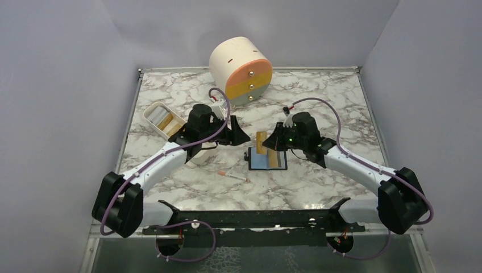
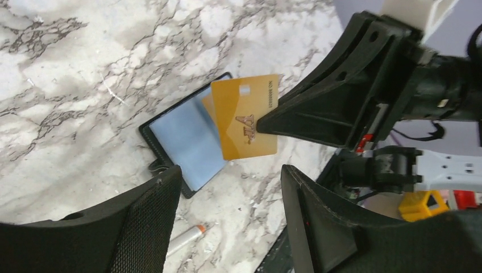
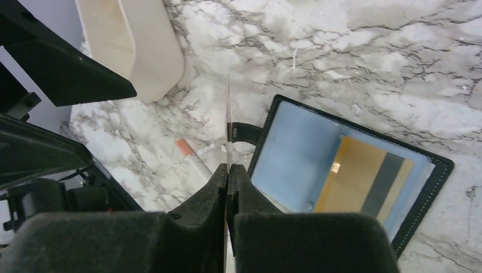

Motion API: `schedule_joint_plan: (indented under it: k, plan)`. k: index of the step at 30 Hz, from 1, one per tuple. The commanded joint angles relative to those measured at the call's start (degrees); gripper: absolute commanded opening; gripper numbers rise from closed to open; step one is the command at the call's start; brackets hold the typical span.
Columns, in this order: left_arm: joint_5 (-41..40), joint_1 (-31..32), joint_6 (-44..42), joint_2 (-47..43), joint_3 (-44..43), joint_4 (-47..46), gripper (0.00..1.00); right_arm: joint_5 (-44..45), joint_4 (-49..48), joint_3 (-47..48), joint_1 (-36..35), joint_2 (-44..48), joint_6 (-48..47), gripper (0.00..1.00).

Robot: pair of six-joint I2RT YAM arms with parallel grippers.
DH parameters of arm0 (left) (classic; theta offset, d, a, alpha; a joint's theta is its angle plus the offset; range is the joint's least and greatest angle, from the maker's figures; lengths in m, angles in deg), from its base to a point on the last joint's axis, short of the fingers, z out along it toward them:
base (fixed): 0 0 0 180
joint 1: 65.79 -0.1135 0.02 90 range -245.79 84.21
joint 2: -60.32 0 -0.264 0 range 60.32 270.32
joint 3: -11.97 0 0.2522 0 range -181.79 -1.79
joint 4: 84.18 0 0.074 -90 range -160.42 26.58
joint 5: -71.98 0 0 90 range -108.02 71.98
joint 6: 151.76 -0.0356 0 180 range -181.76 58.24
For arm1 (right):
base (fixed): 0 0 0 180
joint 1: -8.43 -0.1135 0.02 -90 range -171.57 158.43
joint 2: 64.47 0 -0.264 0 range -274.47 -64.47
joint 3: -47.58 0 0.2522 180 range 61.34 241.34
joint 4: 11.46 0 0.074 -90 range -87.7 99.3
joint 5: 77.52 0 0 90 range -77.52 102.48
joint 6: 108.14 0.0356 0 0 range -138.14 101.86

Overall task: Put the credit cards into the card holder
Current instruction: Insert the credit card into the card holder.

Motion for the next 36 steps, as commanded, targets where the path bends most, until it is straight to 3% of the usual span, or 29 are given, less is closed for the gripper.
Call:
schedule_joint_plan:
  k: [1,18,26,36]
  plan:
    - [-7.4,2.5,-6.3,4.7,-2.4,3.2,0.66,1.3,0.8,-0.4,2.0,-2.3,-2.3,0.01]
    - [-11.5,8.9,-8.6,18.2,-4.8,1.5,0.66,1.1,2.2,-2.2,4.6,-9.1,-3.3,0.01]
    - [-14.2,9.5,-10.4,22.2,-4.5,2.0,0.66,6.4,5.7,-2.9,4.6,-7.9,-4.3,0.01]
    - [-16.2,9.8,-11.5,25.6,-5.2,2.8,0.56,10.3,8.9,-2.3,4.6,-6.6,-5.3,0.01]
